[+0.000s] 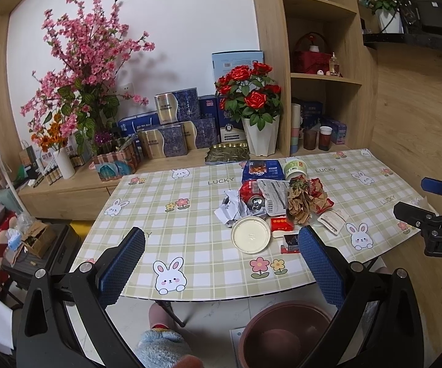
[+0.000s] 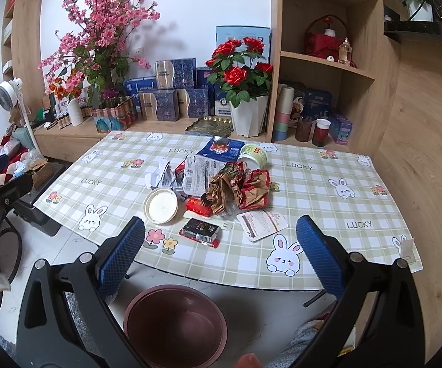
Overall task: Collect trash
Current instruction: 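Grasp the white round lid with the left gripper while the right gripper grasps the brown paper bag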
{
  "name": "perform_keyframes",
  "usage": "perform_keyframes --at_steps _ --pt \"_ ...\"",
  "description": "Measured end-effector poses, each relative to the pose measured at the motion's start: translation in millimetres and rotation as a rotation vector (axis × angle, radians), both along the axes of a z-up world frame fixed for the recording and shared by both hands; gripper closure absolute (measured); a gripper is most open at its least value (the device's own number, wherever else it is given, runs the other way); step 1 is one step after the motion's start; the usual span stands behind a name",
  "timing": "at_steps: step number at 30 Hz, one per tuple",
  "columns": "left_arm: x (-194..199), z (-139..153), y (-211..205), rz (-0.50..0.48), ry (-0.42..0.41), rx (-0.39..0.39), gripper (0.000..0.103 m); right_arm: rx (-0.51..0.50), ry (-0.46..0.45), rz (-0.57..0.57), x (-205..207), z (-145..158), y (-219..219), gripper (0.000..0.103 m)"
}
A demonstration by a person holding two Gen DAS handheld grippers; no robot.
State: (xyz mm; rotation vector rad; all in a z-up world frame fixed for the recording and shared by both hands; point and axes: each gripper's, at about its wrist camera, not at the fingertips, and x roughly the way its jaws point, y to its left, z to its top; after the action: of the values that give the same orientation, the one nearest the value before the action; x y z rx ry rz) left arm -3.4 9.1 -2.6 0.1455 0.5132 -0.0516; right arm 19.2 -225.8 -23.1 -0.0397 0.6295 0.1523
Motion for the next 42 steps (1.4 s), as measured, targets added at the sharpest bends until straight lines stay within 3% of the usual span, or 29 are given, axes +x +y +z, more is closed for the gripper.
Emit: perform_keyframes --at_steps 6,13,18,23,31,36,42 --pt "10.0 -22.0 -0.5 -0.019 0.014 0.017 0.005 0.034 0.027 0.003 8.1 -18.6 -4.8 0.006" --pt "30.8 -58.0 18.1 -0.012 0.033 -0.058 0.005 0.063 0.056 -0.032 24.5 -48.0 -18.0 0.005" --pt "57.4 -89.6 29.5 0.000 0.175 -0.115 0.005 0.049 0.120 -0.014 39.4 -71.3 -16.4 0.006" --pt "73.8 -112.2 33.7 -0.008 0.217 -0.136 0.005 -0.060 0.123 -0.079 53.0 -86.4 -15.8 0.006" --pt "127.7 -149.9 24.7 -0.053 0.314 -0.172 0.006 -0.006 0.187 -0.117 86.8 -115.3 -33.5 0.006" --pt "165.8 -173.8 -14.9 -0.180 0.337 -0.115 0.006 0.021 0.210 -0.112 108.6 -128.3 -36.6 0.006" --pt "208.9 -206.5 -46.2 -0.188 0.376 -0.004 0.006 0.044 0.226 -0.114 129.0 -139.9 -41.9 0.006"
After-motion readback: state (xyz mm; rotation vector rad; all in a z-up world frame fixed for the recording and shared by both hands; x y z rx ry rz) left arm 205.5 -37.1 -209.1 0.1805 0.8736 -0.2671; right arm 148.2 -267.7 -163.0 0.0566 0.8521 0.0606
